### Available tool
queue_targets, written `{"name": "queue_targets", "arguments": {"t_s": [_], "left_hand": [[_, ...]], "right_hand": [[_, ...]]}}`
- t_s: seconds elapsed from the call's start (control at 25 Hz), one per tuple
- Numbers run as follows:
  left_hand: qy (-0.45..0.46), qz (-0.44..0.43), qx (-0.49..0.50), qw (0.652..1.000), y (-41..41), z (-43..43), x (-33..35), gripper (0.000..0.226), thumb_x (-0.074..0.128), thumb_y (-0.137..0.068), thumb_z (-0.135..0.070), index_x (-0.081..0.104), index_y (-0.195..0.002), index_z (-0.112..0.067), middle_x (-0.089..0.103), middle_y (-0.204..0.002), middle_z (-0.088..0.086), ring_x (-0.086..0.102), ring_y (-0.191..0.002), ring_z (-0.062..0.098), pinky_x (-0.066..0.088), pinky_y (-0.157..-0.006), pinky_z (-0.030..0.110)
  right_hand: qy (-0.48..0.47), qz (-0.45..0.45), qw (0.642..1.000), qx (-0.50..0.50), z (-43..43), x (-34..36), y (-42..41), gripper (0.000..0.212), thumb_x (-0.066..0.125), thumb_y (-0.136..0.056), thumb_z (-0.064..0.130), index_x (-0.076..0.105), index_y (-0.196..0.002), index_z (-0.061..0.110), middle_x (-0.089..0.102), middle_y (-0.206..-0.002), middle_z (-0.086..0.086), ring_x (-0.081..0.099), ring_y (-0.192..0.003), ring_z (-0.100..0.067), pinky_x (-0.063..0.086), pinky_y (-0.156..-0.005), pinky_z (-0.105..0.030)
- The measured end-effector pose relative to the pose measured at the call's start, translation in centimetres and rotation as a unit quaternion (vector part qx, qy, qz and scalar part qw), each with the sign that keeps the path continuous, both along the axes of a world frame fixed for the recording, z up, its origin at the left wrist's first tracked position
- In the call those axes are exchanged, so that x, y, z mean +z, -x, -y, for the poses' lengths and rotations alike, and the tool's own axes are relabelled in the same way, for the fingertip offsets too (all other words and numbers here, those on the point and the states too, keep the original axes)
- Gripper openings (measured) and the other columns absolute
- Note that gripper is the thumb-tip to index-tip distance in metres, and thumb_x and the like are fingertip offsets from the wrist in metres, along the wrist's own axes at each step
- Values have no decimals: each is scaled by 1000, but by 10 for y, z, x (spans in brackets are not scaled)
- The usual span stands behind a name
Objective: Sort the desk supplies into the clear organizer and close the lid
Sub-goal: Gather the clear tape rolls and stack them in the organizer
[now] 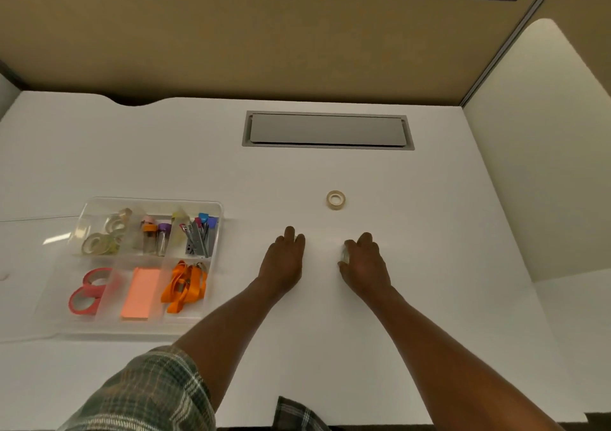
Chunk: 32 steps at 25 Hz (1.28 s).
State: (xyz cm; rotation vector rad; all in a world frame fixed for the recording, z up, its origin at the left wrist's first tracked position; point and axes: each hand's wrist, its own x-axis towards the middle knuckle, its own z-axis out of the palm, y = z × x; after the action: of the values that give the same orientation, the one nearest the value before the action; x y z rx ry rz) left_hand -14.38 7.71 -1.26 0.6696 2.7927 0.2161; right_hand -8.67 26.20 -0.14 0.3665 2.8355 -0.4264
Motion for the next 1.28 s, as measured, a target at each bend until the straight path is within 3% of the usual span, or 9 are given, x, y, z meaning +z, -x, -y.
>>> {"name": "queue_targets", "arguments": {"t_s": [0.12, 0.32, 0.44, 0.52, 0.6, 0.76, 1.04, 1.28], "left_hand": [[-1, 7, -2, 1000, -23, 20, -2, 36, 50, -83, -2, 50, -118, -6, 43, -128, 19, 55, -78, 29, 36, -60, 33], [-16, 44, -3, 999, -47, 45, 8, 43, 55, -84, -12, 45, -126, -11, 49, -121, 14, 57, -89, 30, 37, -66, 34], [-71, 15, 16, 997, -47, 73, 25, 47, 59, -85, -30, 49, -128, -14, 55, -118, 10, 56, -98, 26, 41, -73, 32], [-127, -19, 39, 991, -44, 96, 39, 50, 61, -84, -40, 53, -127, -16, 58, -115, 7, 56, -98, 22, 47, -76, 32], [-176, -57, 67, 980, -38, 128, 52, 49, 62, -83, -44, 57, -123, -17, 60, -112, 5, 57, -97, 20, 50, -76, 32], [-206, -101, 152, 961, -20, 208, 66, 50, 66, -81, -37, 60, -123, -13, 59, -121, 10, 59, -102, 27, 54, -78, 38], [-207, -110, 282, 930, 15, 327, 67, 50, 74, -80, -22, 60, -125, -6, 58, -114, 16, 61, -99, 32, 53, -78, 38], [-210, -89, 307, 924, 37, 353, 62, 46, 67, -87, -22, 55, -129, -7, 57, -117, 13, 58, -102, 29, 47, -79, 34]], "right_hand": [[8, 4, 1000, 4, 27, -2, -7, 33, 59, -90, 27, 53, -120, 12, 41, -123, -10, 47, -108, -29, 54, -80, -39], [16, 8, 999, 34, 69, -1, -11, 39, 58, -91, 28, 52, -127, 14, 48, -123, -8, 48, -110, -27, 51, -82, -37], [124, -30, 990, -55, 101, 10, 0, 47, 64, -89, 36, 53, -130, 15, 58, -120, -7, 57, -111, -25, 51, -88, -37], [206, -92, 964, -140, 130, 20, 11, 44, 66, -88, 39, 57, -124, 16, 65, -112, -5, 63, -104, -23, 51, -86, -35], [250, -148, 945, -154, 165, 28, 25, 39, 67, -89, 38, 58, -120, 16, 67, -109, -3, 64, -100, -21, 52, -82, -33], [308, -203, 928, -50, 238, 40, 51, 40, 68, -87, 32, 56, -123, 20, 60, -117, 3, 60, -97, -11, 55, -76, -24], [293, -177, 926, 160, 358, 48, 100, 45, 69, -85, 21, 55, -127, 15, 59, -121, -4, 57, -110, -21, 50, -90, -37], [236, -130, 941, 203, 406, 46, 144, 30, 65, -88, 17, 57, -116, 12, 59, -118, -8, 58, -107, -29, 49, -86, -42]]}}
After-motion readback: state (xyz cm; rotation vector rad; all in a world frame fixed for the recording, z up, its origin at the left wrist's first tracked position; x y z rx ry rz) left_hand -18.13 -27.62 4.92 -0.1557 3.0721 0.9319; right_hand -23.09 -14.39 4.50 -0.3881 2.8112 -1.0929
